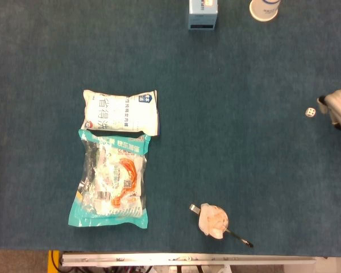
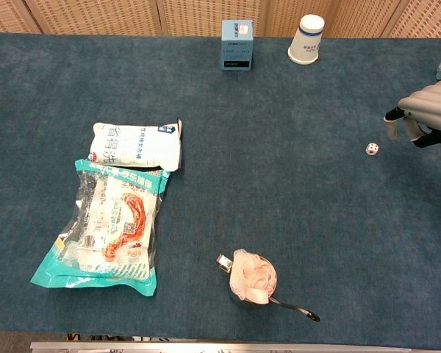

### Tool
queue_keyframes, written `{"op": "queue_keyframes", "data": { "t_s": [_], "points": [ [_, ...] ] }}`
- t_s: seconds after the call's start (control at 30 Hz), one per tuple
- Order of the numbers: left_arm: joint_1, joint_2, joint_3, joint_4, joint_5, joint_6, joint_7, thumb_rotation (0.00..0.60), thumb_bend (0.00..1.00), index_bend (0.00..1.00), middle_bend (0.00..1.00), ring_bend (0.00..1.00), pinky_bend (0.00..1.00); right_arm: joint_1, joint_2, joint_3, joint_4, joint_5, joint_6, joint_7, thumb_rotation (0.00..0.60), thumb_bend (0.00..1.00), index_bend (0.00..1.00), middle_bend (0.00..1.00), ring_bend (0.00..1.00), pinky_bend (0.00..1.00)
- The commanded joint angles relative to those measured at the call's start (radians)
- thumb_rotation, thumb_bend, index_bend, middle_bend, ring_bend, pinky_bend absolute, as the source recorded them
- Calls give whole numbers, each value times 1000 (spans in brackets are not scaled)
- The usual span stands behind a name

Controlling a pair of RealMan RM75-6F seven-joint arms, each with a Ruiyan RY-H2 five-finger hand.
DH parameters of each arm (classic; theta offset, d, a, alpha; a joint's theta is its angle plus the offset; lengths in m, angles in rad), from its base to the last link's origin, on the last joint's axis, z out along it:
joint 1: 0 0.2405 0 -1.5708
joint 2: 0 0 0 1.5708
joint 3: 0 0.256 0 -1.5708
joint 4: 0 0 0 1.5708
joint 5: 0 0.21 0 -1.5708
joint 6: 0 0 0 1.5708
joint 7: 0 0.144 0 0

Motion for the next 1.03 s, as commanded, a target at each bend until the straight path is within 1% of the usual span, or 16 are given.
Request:
{"op": "queue_keyframes", "data": {
  "t_s": [0.03,0.07,0.13,0.2,0.27,0.33,0.37,0.43,0.5,0.53,0.6,0.67,0.73,0.97,1.03],
  "points": [
    [-1,-2,1,5,9,3,-4,600,256,444,326,198,349,-67,18,10,-18,-73,91,33,600,1000,439,771,730,980],
    [-1,-3,2,8,15,4,-8,600,256,444,327,199,349,-90,23,14,-24,-95,126,46,600,1000,434,741,702,964],
    [-3,-4,3,13,22,5,-14,600,256,445,336,200,349,-126,30,22,-36,-129,184,65,600,999,413,647,611,898],
    [-4,-7,5,19,29,5,-18,600,257,446,346,201,349,-170,41,31,-54,-166,256,83,600,967,407,575,541,848],
    [-4,-8,7,22,36,6,-24,600,257,446,350,201,349,-218,53,38,-82,-201,337,93,600,865,398,495,454,773],
    [-5,-5,10,21,40,2,-34,600,256,446,351,201,349,-263,65,43,-114,-224,412,89,600,760,390,444,392,701],
    [-7,-1,12,19,41,-6,-47,600,256,446,352,201,349,-297,67,46,-131,-240,471,79,600,704,387,423,367,661],
    [-11,8,15,16,44,-20,-65,600,256,446,352,201,349,-361,60,49,-150,-273,573,62,600,619,382,395,334,597],
    [-18,10,14,19,46,-29,-67,600,256,446,352,201,348,-415,46,50,-151,-299,649,58,600,542,379,377,310,546],
    [-21,9,14,21,46,-34,-66,600,257,446,352,201,349,-440,38,50,-146,-311,680,61,600,488,378,369,299,524],
    [-29,7,16,23,48,-48,-70,600,257,446,351,201,349,-496,17,54,-123,-327,740,83,600,401,377,361,290,511],
    [-37,5,16,28,52,-59,-75,600,257,446,351,201,349,-543,-2,63,-94,-326,778,109,600,323,377,359,287,508],
    [-44,0,14,36,58,-63,-81,600,256,447,352,202,349,-574,-14,74,-69,-321,795,135,600,282,377,358,287,508],
    [-64,-17,12,61,67,-83,-96,600,257,451,351,201,349,-645,-25,119,16,-316,785,292,600,270,377,358,287,507],
    [-69,-20,12,67,68,-88,-103,600,256,451,351,201,349,-654,-17,137,19,-305,775,332,600,272,377,358,287,507]
  ]
}}
